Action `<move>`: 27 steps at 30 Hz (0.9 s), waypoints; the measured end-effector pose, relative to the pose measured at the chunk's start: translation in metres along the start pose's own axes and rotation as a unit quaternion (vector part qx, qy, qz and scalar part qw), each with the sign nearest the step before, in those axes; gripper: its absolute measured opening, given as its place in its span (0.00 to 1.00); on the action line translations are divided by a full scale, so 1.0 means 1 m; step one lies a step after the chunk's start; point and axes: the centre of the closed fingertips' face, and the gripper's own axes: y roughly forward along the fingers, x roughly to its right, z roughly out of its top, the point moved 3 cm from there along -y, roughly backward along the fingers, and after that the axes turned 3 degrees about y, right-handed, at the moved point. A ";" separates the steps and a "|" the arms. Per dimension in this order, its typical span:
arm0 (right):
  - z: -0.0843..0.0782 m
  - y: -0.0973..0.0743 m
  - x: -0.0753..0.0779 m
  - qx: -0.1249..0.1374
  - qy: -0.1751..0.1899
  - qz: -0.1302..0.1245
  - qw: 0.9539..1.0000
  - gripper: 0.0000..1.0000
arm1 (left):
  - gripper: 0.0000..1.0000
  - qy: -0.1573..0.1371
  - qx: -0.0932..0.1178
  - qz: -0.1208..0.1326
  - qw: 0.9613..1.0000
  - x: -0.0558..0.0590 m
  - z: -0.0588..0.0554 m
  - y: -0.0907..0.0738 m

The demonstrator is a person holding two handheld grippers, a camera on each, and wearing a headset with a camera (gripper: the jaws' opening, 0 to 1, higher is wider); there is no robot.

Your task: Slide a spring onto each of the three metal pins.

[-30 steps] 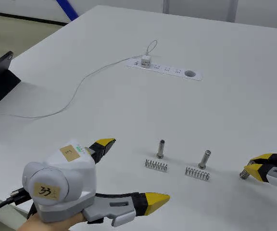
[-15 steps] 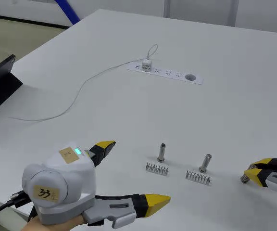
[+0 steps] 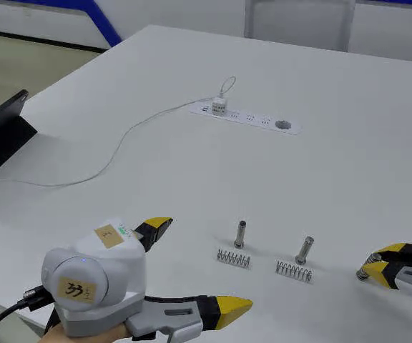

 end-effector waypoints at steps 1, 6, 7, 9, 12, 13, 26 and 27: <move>0.001 -0.002 0.000 0.002 -0.001 -0.002 1.000 0.17 | 1.00 0.000 0.000 0.000 1.000 0.000 0.000 0.000; 0.006 -0.011 0.002 0.016 0.000 -0.009 1.000 0.17 | 1.00 0.001 0.000 0.003 1.000 -0.001 0.000 0.000; 0.007 -0.013 0.002 0.018 -0.001 -0.010 1.000 0.17 | 1.00 0.001 0.000 0.003 1.000 -0.001 0.000 0.000; 0.009 -0.016 0.002 0.023 -0.002 -0.011 1.000 0.17 | 1.00 0.000 0.002 0.004 1.000 -0.001 0.001 0.000; 0.012 -0.020 -0.001 0.029 -0.003 -0.012 1.000 0.17 | 1.00 0.001 0.002 0.005 1.000 -0.001 0.001 -0.001; 0.013 -0.022 -0.004 0.030 -0.005 -0.013 0.999 0.17 | 1.00 0.000 0.004 0.005 1.000 -0.002 0.002 -0.001; 0.033 -0.024 -0.033 0.068 -0.026 0.013 0.997 0.18 | 1.00 -0.004 0.012 0.002 1.000 0.000 0.005 -0.001; 0.033 -0.022 -0.034 0.069 -0.029 0.017 0.997 0.18 | 1.00 -0.004 0.012 0.002 1.000 0.000 0.005 -0.001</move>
